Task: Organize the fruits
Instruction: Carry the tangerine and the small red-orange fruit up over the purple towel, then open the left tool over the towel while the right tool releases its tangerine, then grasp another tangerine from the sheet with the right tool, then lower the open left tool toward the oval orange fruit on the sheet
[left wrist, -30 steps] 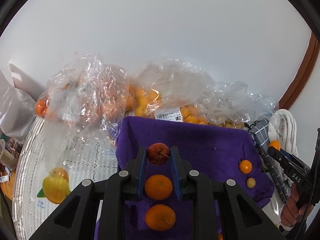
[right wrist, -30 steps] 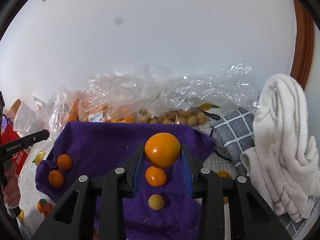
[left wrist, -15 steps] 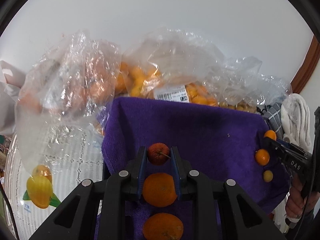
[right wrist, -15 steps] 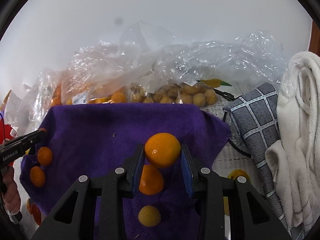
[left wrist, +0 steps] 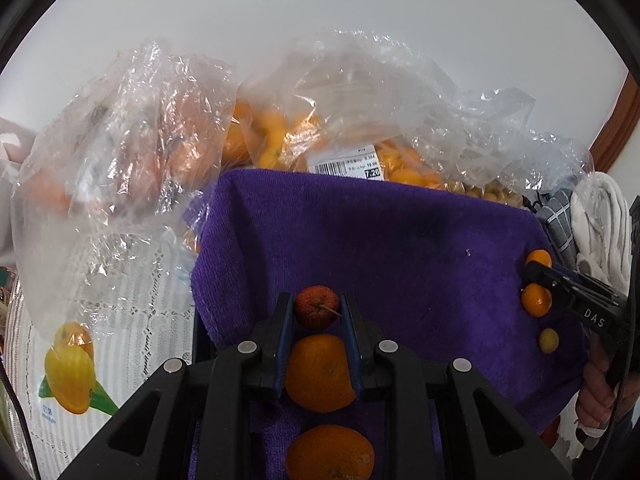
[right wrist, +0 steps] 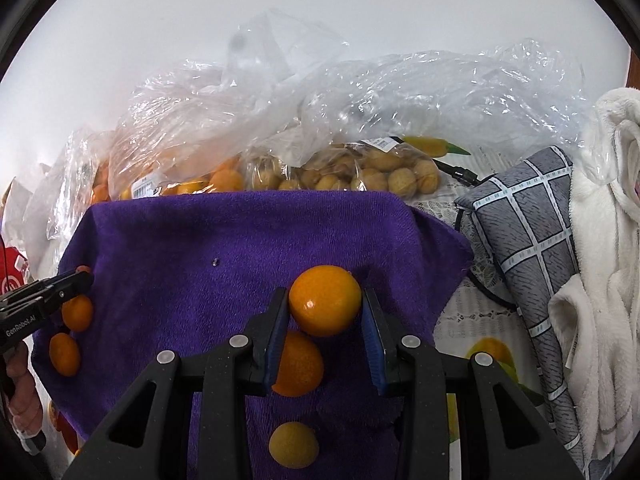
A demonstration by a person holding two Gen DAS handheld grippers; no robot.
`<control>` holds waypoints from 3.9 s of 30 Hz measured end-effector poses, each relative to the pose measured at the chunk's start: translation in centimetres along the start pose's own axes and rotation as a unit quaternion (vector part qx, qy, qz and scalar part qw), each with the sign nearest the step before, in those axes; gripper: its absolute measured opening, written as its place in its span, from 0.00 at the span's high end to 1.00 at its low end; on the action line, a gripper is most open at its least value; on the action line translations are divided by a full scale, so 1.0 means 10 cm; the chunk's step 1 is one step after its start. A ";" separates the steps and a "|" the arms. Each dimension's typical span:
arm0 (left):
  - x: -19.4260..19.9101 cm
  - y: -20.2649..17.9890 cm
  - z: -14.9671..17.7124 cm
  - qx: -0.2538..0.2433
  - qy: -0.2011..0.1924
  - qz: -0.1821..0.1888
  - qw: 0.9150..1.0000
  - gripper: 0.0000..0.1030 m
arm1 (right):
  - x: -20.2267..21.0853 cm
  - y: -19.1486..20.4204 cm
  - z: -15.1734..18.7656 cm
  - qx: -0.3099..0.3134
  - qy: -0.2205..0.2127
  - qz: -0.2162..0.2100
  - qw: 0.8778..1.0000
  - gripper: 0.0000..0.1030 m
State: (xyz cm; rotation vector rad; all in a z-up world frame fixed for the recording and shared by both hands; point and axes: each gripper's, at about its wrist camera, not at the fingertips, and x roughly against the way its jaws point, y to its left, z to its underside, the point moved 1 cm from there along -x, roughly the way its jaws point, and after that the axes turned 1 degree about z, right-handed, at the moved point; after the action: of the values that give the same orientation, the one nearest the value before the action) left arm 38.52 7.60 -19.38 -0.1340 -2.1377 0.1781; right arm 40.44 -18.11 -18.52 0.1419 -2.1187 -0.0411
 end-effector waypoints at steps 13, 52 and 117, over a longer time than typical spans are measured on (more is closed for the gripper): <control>0.07 -0.07 -0.05 -0.008 0.007 0.008 1.000 0.53 | 0.29 0.05 0.03 0.005 -0.020 0.008 1.000 0.44; 1.22 0.67 1.69 0.063 -0.018 -0.051 0.996 0.49 | 1.33 0.68 1.57 0.020 -0.029 -0.024 0.999 0.49; 0.93 0.02 1.47 0.040 -0.044 0.107 0.992 0.36 | 1.24 0.14 1.86 -0.029 -0.048 -0.011 0.998 0.69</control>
State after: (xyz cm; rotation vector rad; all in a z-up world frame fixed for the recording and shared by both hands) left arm 21.13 8.24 -19.67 -0.3144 -2.1980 0.4014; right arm 18.05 -18.74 -17.71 0.1320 -2.2090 -0.1247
